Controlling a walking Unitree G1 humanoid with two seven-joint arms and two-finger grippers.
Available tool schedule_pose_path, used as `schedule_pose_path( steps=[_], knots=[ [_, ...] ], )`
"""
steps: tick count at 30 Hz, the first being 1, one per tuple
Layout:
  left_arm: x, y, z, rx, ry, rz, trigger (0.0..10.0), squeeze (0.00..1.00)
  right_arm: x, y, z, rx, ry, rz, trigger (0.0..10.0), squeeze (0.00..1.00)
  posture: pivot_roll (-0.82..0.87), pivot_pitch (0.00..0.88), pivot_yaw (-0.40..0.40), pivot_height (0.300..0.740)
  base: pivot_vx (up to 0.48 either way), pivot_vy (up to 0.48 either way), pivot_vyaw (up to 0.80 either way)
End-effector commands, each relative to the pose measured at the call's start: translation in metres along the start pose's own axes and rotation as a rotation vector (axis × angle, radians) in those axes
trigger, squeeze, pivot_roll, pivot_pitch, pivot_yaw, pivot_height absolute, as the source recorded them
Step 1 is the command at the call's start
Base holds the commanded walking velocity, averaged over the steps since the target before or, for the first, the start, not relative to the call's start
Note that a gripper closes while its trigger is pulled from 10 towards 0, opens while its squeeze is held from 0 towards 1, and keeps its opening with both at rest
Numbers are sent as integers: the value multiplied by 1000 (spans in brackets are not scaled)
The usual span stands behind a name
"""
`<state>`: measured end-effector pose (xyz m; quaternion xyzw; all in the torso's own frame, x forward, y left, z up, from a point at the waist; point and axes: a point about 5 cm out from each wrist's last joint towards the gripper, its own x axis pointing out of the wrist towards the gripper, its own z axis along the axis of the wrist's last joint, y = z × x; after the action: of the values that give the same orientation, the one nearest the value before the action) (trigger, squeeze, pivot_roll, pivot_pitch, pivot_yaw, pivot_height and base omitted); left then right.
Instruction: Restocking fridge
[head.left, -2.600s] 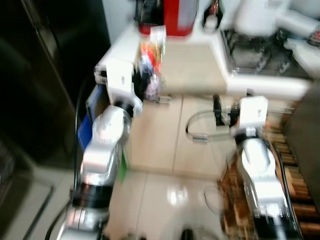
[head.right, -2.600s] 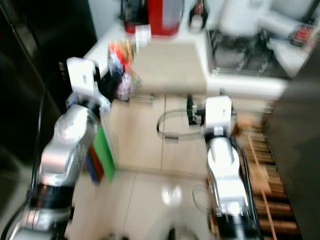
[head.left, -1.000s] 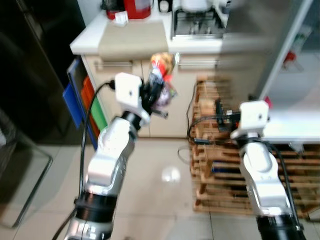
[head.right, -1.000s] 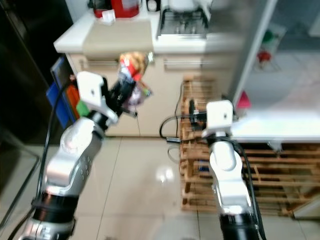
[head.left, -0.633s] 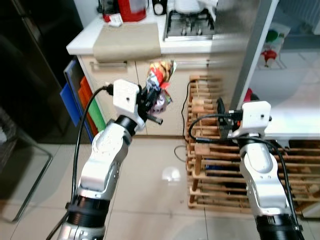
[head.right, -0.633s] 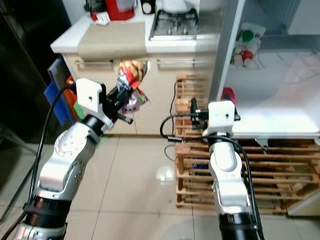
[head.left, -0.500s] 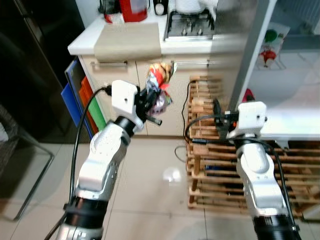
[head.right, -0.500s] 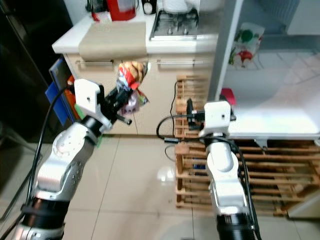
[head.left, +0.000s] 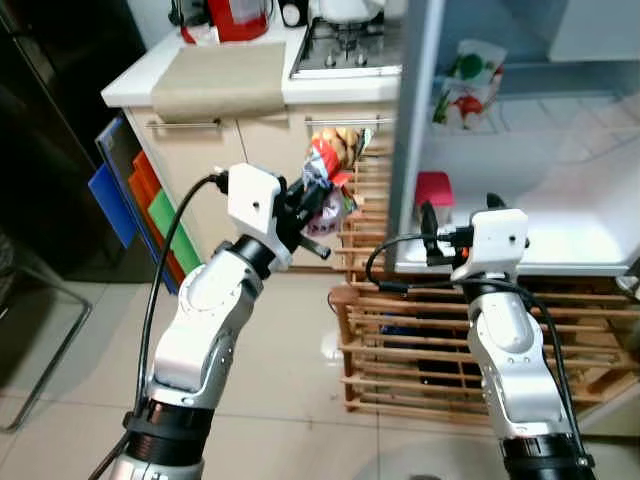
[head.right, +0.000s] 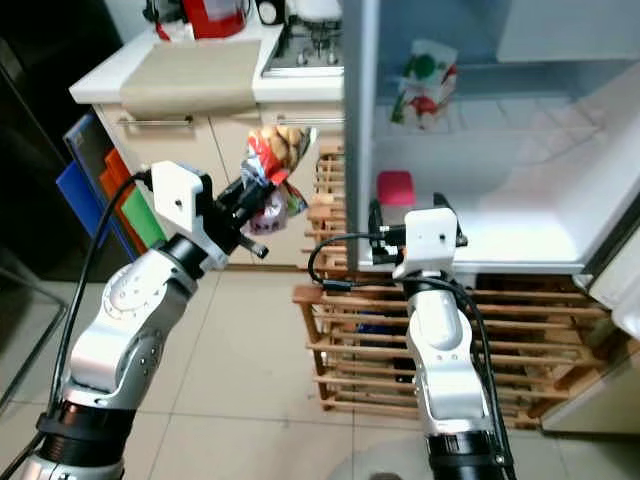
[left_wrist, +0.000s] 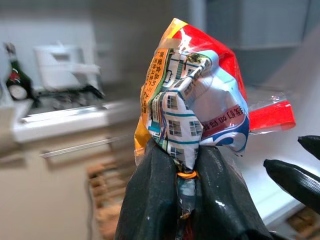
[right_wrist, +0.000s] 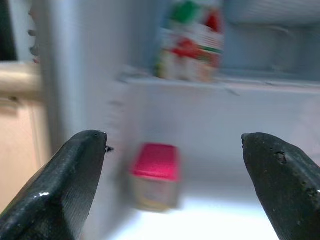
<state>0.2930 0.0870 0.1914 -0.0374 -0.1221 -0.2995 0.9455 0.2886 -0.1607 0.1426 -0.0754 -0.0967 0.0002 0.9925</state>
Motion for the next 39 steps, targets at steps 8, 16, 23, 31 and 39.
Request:
schedule_pose_path(
  steps=[8,16,23,31,39],
  knots=[
    [10,3,7,-18,-36,-6,10000,0,1,0,4,33,-10,18,10000,0,-169,0,116,740,0,-195,-177],
    [19,11,3,-9,4,42,10000,0,1,-1,4,18,-5,22,10000,0,-180,0,118,740,0,0,-655],
    [29,12,5,-12,7,67,10000,0,-2,-4,3,1,0,24,10000,0,-185,0,121,740,0,0,-184],
    [41,23,-16,-28,110,143,10000,0,-16,0,2,27,25,134,10000,0,-188,0,109,740,0,0,0],
    [65,17,-46,-72,229,97,10000,0,-45,-2,-12,36,132,219,10000,0,-227,2,111,740,0,0,0]
  ],
)
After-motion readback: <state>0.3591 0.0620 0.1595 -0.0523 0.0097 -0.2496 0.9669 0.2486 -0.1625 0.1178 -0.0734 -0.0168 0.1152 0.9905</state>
